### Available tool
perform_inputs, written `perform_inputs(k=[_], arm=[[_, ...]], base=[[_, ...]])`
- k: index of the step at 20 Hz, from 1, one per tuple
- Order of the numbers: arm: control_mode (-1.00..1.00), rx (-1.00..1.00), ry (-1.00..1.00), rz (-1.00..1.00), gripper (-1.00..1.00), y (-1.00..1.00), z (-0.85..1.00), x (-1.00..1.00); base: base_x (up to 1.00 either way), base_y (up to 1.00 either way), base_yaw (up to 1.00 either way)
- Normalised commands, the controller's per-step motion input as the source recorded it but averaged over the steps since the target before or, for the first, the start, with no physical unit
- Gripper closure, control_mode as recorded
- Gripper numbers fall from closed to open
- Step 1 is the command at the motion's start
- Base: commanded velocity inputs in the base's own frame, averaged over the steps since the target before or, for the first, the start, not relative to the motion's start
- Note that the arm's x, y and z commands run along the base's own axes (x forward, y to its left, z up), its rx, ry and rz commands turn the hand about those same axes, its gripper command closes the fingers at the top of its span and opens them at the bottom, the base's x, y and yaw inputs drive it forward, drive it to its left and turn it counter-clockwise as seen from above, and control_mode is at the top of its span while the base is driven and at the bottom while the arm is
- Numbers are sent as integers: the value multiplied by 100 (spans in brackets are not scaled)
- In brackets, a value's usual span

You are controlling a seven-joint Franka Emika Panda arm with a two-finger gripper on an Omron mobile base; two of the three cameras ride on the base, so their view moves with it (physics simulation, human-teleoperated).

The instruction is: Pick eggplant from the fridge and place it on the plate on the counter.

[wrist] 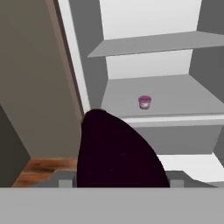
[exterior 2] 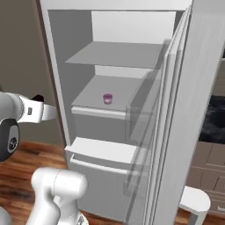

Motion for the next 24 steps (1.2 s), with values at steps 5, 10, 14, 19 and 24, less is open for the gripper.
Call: perform_inputs(k=[5,10,14,19,24], arm=[[100,0,0,0,100,0,0,0],[100,0,0,0,100,0,0,0],[100,0,0,0,100,0,0,0],[100,0,0,0,100,0,0,0],[100,0,0,0,100,0,0,0]], base=[[-42,25,-3],[-47,18,-7],[-51,19,-9],[-52,25,-13],[-46,31,-16]])
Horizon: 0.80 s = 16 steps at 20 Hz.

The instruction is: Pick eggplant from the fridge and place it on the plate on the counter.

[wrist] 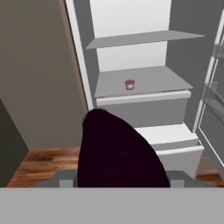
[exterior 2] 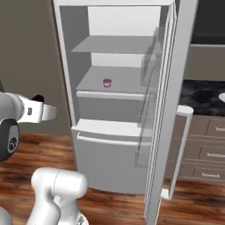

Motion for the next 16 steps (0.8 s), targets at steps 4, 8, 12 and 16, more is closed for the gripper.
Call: perform_inputs(k=[4,8,12,16], arm=[[100,0,0,0,100,0,0,0],[100,0,0,0,100,0,0,0],[100,0,0,0,100,0,0,0],[100,0,0,0,100,0,0,0]], base=[[-42,38,-19],[-44,38,-20],[-47,36,-21],[-48,30,-22]])
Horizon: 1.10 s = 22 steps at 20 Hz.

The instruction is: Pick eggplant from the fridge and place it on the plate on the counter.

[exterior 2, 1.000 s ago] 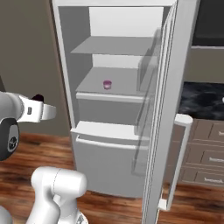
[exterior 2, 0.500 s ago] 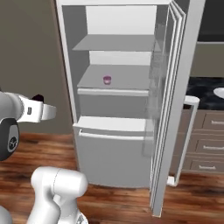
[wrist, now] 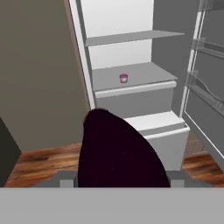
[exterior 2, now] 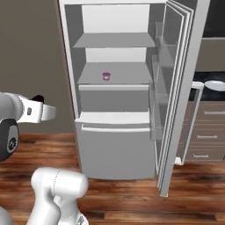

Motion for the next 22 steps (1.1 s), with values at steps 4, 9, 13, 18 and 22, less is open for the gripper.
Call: perform_inputs(k=[4,9,13,18,22], arm=[[100,0,0,0,100,0,0,0],[100,0,0,0,100,0,0,0],[100,0,0,0,100,0,0,0],[100,0,0,0,100,0,0,0],[100,0,0,0,100,0,0,0]], base=[[-47,29,-23],[-42,30,-24],[-38,27,-26],[-32,24,-27],[-27,11,-27]])
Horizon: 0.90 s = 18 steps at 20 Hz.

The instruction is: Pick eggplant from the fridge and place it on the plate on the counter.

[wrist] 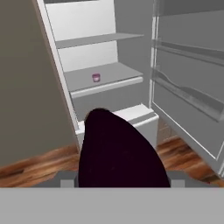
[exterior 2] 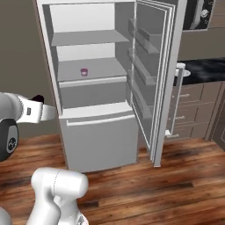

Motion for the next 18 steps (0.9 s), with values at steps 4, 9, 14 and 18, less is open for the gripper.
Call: perform_inputs(k=[4,9,14,18], arm=[[100,0,0,0,100,0,0,0],[100,0,0,0,100,0,0,0],[100,0,0,0,100,0,0,0],[100,0,0,0,100,0,0,0]], base=[[-28,0,-28],[-33,0,-30],[-45,0,-28],[-51,0,-25]])
